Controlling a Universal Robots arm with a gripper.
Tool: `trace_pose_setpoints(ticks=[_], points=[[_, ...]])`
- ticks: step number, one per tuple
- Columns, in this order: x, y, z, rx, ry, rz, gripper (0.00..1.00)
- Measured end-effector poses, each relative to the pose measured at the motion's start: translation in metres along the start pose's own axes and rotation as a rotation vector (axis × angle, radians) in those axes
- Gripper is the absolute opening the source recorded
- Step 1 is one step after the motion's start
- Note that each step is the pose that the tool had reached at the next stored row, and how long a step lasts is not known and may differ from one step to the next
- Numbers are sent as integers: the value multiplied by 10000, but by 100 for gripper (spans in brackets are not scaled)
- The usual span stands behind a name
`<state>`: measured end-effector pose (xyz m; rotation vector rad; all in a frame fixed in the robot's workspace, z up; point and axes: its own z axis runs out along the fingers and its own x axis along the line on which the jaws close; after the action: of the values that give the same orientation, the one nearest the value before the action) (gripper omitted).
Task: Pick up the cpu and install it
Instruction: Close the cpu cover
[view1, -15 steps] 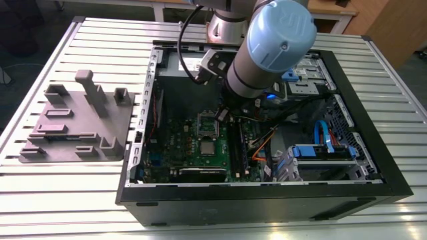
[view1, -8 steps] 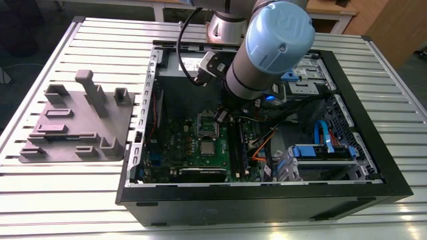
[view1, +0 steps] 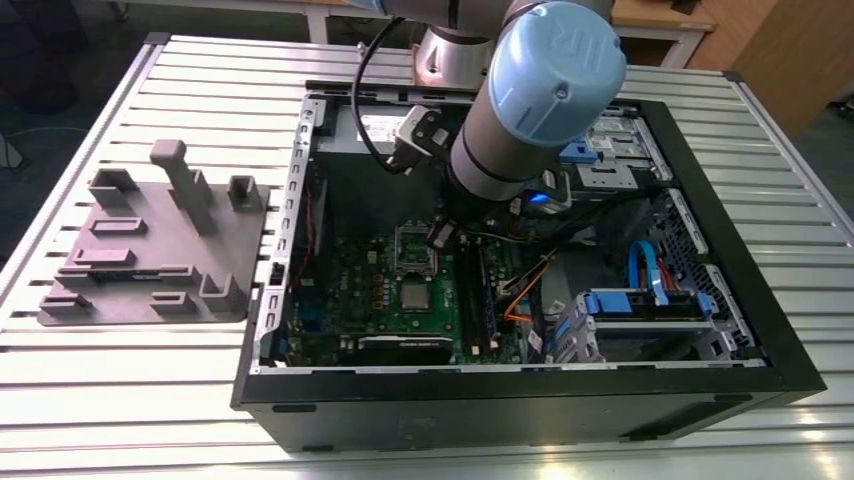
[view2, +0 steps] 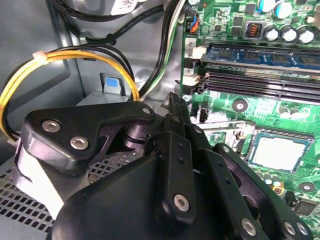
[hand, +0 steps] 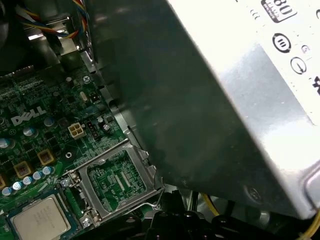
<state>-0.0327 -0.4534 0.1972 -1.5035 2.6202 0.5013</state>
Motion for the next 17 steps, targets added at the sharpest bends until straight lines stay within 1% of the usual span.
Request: trace_pose_setpoints(ticks=[6,12,16,17], points=[[7,16,-6,3,4,-1,11],[0,28,-44,33,55,6,11],[-8,36,-76,79,130,14,11],[-10,39,-86,105,171,19,11]])
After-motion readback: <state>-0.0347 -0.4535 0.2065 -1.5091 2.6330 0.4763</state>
